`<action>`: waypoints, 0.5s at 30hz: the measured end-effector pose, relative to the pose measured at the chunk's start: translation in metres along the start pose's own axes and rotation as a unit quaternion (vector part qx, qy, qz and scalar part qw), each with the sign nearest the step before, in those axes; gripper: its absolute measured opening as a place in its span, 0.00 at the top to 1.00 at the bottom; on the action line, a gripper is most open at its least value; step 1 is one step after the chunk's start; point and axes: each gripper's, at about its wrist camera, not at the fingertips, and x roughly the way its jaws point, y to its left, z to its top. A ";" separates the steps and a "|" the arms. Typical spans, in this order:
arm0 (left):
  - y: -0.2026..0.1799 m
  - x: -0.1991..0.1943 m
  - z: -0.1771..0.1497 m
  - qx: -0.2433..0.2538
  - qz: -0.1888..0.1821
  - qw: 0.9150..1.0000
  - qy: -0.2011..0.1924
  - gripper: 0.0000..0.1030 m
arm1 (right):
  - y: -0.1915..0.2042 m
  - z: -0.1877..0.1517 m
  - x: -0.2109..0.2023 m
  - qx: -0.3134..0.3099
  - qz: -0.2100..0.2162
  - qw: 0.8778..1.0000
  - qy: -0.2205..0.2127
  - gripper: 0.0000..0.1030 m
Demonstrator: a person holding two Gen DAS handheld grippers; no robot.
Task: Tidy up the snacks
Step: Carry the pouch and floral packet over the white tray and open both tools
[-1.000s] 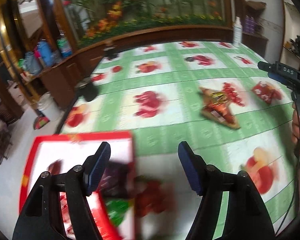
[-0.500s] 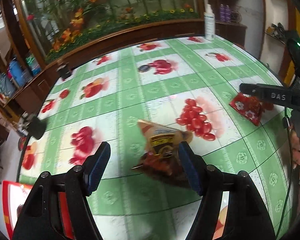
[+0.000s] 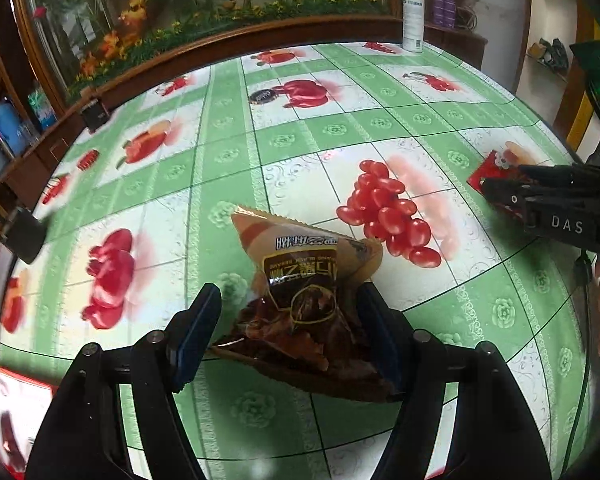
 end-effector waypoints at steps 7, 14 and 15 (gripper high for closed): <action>0.006 -0.003 -0.005 -0.023 -0.017 1.000 -0.005 0.45 | 0.004 0.003 -0.007 0.006 0.026 1.000 0.004 0.68; 0.005 -0.026 -0.024 -0.041 -0.038 0.998 -0.014 0.56 | 0.005 0.003 -0.014 0.035 0.189 0.981 0.035 0.91; 0.005 -0.030 -0.028 -0.041 -0.037 0.998 -0.014 0.56 | 0.005 0.002 -0.015 0.038 0.202 0.978 0.038 0.92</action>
